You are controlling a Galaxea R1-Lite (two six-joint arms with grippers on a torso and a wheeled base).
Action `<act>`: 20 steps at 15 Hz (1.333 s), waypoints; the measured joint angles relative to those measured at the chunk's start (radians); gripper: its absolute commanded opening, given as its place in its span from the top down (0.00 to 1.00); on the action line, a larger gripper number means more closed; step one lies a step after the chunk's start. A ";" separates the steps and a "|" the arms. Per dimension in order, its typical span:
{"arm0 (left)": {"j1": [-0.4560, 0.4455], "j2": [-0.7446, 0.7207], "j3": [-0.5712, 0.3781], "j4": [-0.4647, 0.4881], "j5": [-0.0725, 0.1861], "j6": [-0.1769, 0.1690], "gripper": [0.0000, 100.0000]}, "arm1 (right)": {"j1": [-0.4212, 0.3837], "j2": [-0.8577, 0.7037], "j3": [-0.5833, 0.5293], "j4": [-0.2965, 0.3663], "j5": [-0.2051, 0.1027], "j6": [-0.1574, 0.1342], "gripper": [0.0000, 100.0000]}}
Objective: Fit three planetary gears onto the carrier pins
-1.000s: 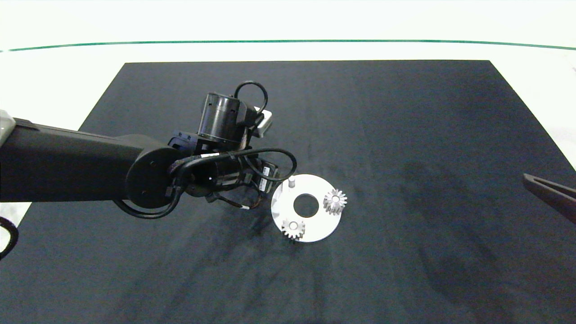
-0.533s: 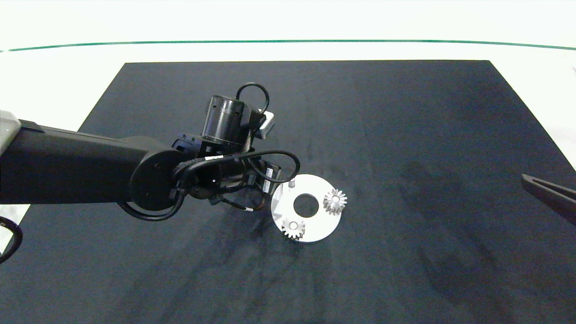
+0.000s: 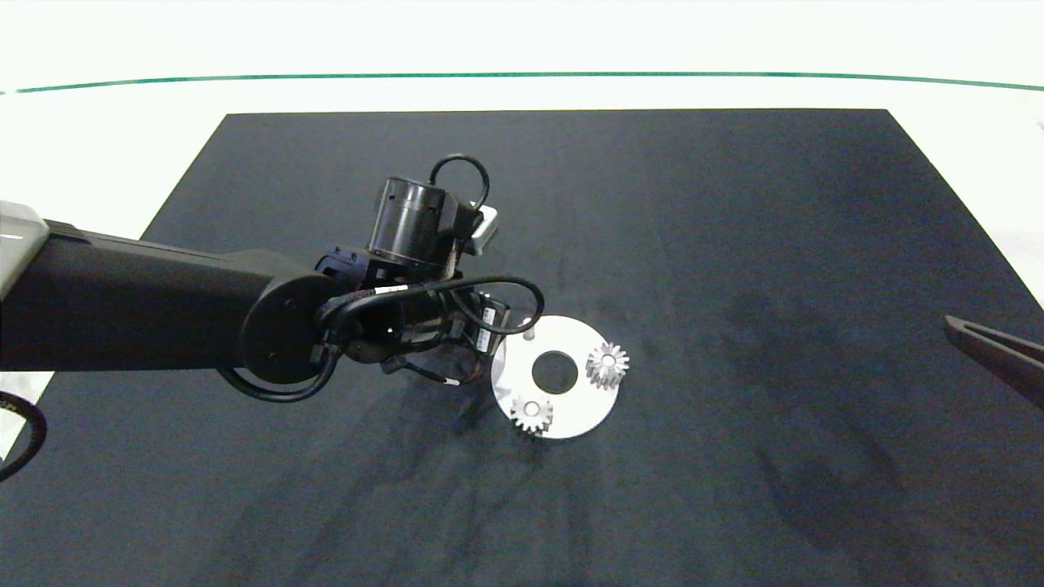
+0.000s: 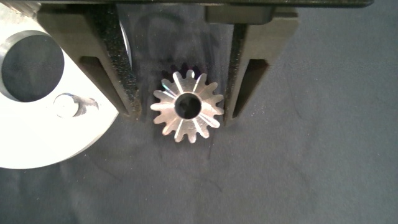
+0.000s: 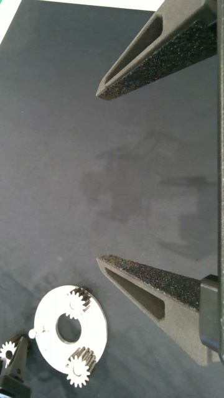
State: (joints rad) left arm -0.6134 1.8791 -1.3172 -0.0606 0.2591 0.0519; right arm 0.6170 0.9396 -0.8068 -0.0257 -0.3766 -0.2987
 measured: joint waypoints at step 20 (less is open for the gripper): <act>-0.048 -0.076 0.008 0.007 0.001 0.017 0.92 | 0.001 0.000 0.000 0.000 0.000 0.000 0.00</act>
State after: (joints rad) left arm -0.6615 1.8030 -1.3094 -0.0538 0.2602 0.0687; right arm 0.6177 0.9400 -0.8068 -0.0257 -0.3766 -0.2987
